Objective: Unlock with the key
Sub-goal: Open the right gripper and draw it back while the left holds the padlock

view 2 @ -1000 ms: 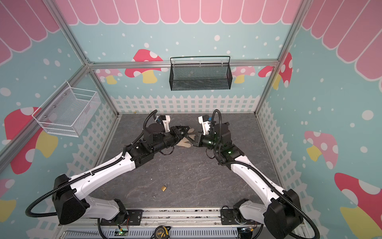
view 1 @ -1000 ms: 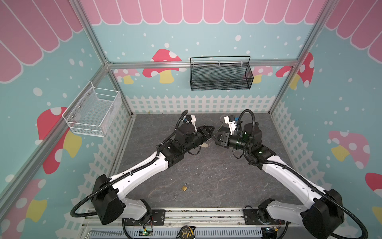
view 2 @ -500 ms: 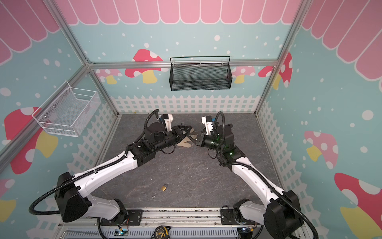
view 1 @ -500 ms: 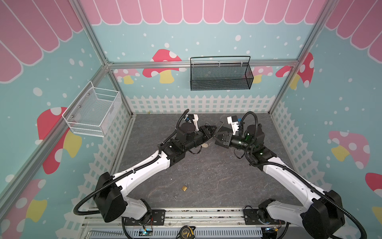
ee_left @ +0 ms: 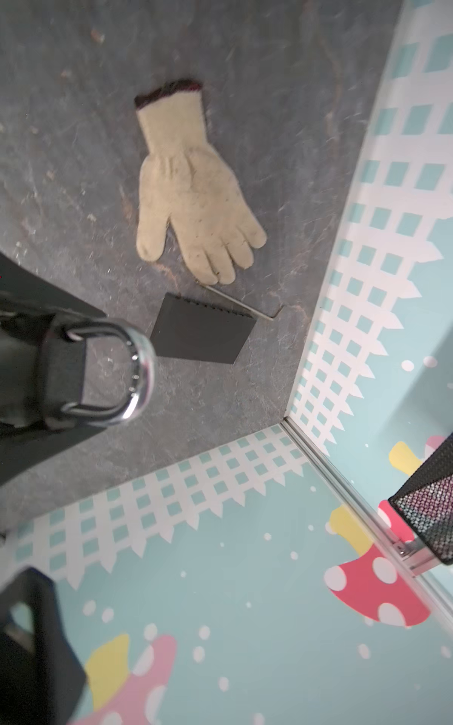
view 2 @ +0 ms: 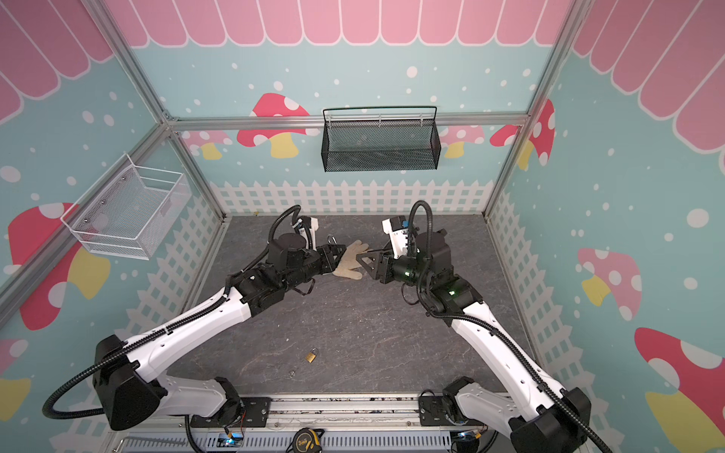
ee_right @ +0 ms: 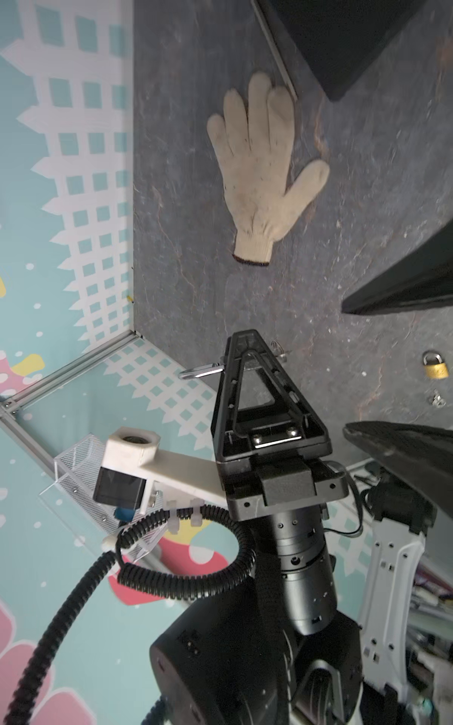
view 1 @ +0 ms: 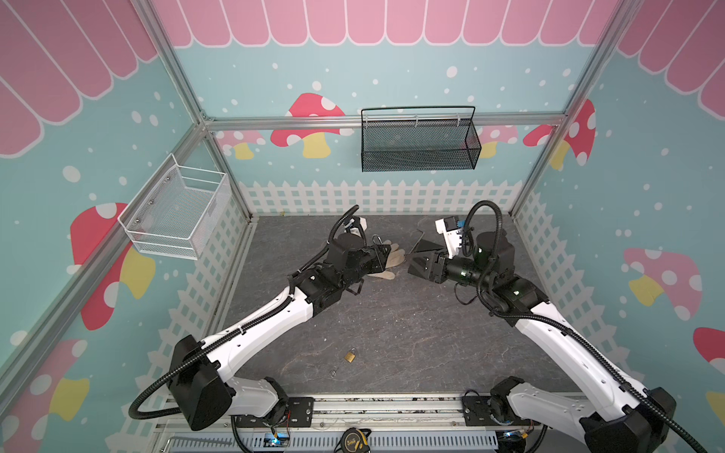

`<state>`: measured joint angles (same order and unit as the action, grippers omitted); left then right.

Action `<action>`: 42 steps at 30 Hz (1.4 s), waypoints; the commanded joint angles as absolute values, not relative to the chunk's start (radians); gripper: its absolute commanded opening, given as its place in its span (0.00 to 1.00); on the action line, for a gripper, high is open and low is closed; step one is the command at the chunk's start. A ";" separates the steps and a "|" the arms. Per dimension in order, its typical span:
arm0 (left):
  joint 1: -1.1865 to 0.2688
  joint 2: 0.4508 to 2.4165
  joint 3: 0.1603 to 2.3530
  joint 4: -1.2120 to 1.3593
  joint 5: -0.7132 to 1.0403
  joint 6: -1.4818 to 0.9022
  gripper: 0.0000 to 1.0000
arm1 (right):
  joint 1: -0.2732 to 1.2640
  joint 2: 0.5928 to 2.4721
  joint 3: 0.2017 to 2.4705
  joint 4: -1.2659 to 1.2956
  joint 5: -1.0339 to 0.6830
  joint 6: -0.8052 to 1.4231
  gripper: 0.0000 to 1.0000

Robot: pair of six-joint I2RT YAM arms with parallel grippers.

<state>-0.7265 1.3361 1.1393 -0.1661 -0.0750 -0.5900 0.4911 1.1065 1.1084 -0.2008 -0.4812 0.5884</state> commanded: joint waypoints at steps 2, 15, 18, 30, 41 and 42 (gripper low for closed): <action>-0.731 1.279 1.024 -0.009 -0.001 -0.208 0.00 | 0.497 1.199 1.243 -0.421 -0.420 0.433 0.55; -0.748 1.317 0.906 0.225 0.085 0.013 0.00 | 0.598 1.414 1.480 -0.568 -0.277 0.390 0.67; -0.762 1.331 0.912 0.218 0.084 0.023 0.00 | 0.609 1.458 1.535 -0.590 -0.241 0.386 0.67; -0.769 1.318 0.909 0.216 0.037 0.046 0.00 | 0.618 1.510 1.619 -0.718 -0.120 0.302 0.67; -0.770 1.313 0.906 0.247 0.033 0.043 0.00 | 0.616 1.525 1.650 -0.828 -0.115 0.195 0.68; -0.769 1.313 0.906 0.251 0.037 0.045 0.00 | 0.615 1.524 1.647 -0.836 -0.111 0.193 0.68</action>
<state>-0.7692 1.3293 0.9073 0.1810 0.0387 0.0143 0.6106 1.5154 1.6360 -0.7559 -0.1017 0.2565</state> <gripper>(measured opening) 0.296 0.681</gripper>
